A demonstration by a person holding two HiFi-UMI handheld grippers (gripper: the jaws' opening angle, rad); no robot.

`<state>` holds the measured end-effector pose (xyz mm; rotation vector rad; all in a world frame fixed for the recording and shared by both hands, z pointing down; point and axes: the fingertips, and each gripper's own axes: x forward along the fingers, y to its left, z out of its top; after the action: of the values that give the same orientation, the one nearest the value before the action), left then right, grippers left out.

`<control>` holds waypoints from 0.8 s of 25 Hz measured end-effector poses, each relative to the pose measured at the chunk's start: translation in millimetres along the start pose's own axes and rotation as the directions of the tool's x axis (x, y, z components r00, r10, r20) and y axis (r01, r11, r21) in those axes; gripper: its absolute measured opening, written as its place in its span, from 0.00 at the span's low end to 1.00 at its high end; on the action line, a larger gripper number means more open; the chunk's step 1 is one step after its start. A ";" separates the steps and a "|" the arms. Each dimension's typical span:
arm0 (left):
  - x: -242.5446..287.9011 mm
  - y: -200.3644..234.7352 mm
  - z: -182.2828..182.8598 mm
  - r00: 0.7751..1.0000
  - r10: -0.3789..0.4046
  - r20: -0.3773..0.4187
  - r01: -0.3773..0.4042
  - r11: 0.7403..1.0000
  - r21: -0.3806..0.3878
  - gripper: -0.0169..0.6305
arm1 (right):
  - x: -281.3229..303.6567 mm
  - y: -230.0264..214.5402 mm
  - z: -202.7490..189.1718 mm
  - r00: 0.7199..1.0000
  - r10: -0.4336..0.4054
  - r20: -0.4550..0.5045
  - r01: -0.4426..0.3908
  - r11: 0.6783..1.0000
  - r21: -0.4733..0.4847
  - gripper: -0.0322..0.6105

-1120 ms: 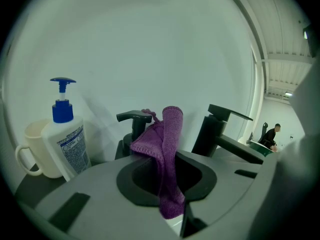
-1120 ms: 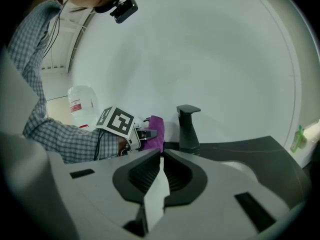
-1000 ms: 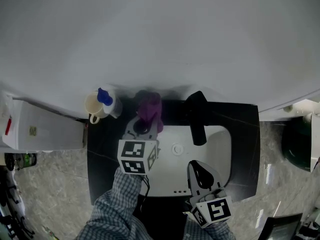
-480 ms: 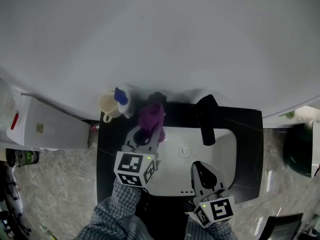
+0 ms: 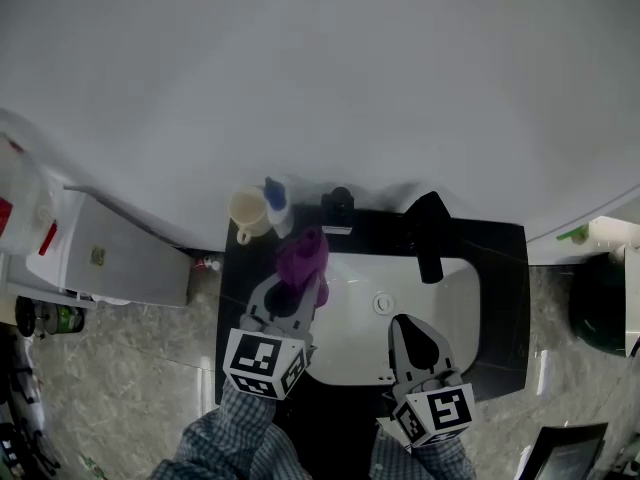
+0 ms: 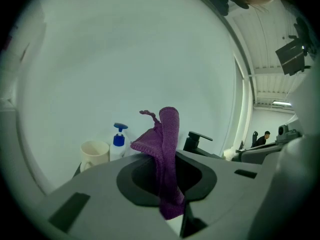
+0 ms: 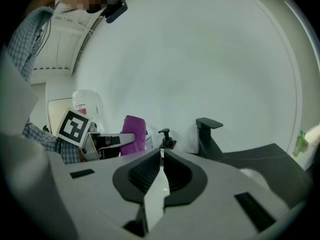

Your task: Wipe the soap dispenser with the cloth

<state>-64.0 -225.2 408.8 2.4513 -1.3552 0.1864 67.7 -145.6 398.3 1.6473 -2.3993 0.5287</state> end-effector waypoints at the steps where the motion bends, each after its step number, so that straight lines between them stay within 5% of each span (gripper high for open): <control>1: -6.7 1.6 0.4 1.000 -0.001 0.002 0.001 1.000 0.004 0.12 | -1.5 2.9 1.2 1.000 -0.005 0.006 0.005 1.000 0.002 0.10; 20: -104.3 4.0 -0.1 0.997 0.056 0.062 -0.057 0.998 0.014 0.12 | -34.4 53.0 -5.1 0.998 0.053 0.042 -0.053 0.999 0.010 0.10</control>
<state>-123.5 -143.9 381.5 2.4524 -1.4547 0.1374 30.9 -96.9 381.3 1.6188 -2.4808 0.5223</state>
